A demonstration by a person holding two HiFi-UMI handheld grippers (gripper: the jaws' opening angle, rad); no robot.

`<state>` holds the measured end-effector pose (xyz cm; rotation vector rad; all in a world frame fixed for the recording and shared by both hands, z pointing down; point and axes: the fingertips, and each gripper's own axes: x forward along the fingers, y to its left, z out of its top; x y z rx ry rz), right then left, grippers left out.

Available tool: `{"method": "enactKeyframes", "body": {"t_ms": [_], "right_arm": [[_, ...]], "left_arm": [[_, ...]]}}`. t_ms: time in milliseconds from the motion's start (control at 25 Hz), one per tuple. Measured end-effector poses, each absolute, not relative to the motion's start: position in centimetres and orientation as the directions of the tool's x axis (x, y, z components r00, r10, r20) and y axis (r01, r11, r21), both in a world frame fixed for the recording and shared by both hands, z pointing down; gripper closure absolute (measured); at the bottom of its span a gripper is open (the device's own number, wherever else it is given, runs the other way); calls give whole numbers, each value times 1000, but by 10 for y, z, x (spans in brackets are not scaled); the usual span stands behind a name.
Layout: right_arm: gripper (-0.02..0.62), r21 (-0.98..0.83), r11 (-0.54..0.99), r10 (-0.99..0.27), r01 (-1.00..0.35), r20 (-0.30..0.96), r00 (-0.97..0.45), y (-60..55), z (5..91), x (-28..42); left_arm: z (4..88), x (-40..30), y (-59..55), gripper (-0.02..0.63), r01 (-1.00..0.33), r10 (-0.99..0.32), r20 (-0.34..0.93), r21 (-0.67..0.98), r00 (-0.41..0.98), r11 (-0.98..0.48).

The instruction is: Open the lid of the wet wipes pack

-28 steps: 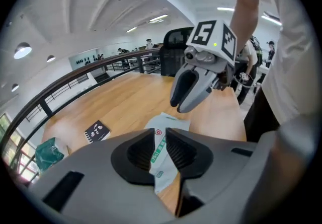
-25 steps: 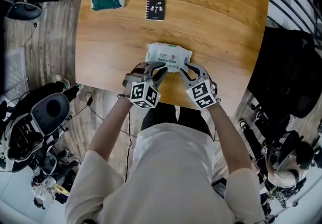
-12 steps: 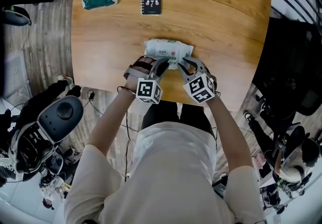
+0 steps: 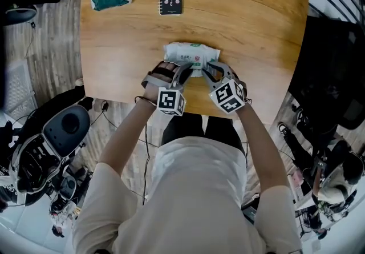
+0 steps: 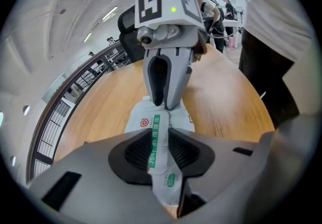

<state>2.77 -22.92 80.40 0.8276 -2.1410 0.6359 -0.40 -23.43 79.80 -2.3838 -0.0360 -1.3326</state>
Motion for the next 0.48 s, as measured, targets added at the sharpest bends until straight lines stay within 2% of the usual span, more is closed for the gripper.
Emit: {"method": "enactKeyframes", "body": {"t_ms": [400, 480], "right_arm": [[506, -164, 686, -356, -709, 774, -524, -230, 810, 26], [506, -163, 688, -353, -707, 777, -522, -230, 811, 25]], "left_arm": [[788, -2, -238, 518, 183, -64, 828, -198, 557, -963], [783, -1, -240, 539, 165, -54, 819, -179, 571, -970]]}}
